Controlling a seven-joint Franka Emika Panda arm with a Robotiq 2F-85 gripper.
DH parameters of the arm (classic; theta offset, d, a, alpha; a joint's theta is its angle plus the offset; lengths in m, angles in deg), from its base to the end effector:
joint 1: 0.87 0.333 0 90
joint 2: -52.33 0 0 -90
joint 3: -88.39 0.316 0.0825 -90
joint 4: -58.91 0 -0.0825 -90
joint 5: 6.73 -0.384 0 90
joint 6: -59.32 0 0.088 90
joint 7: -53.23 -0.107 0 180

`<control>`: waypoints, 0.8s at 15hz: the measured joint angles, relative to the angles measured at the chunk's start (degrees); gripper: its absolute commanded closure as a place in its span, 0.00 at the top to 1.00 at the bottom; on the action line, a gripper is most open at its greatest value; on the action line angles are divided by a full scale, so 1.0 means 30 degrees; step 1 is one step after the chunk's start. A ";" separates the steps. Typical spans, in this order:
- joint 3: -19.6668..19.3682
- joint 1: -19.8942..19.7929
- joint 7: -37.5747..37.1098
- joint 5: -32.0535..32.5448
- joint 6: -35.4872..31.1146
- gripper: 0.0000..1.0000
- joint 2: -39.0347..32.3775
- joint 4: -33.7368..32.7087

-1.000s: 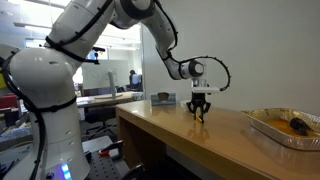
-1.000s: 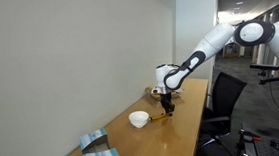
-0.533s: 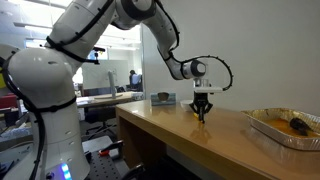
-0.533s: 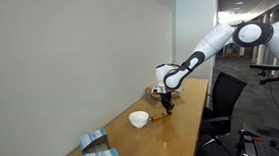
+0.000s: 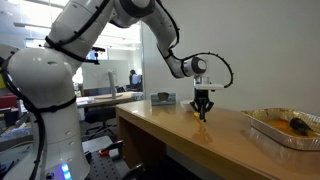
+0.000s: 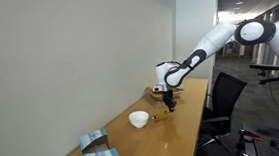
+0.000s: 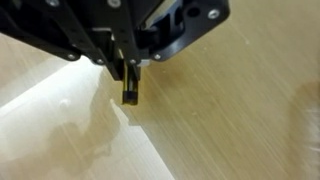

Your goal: Move the marker to the left

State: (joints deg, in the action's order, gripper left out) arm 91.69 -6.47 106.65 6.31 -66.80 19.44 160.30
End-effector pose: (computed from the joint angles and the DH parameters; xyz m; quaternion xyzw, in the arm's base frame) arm 0.6450 -0.0364 0.2270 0.8654 0.4912 -0.0946 0.0302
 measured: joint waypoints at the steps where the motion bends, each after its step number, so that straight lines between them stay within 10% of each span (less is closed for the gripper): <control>1: 0.0003 -0.0004 0.0141 0.0014 0.0124 0.03 0.0278 0.0238; 12: 0.1773 0.0881 0.0773 -0.0183 -0.0443 0.03 0.2350 0.3752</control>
State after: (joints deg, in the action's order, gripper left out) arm 97.02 -3.82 108.97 5.76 -68.13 26.49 171.55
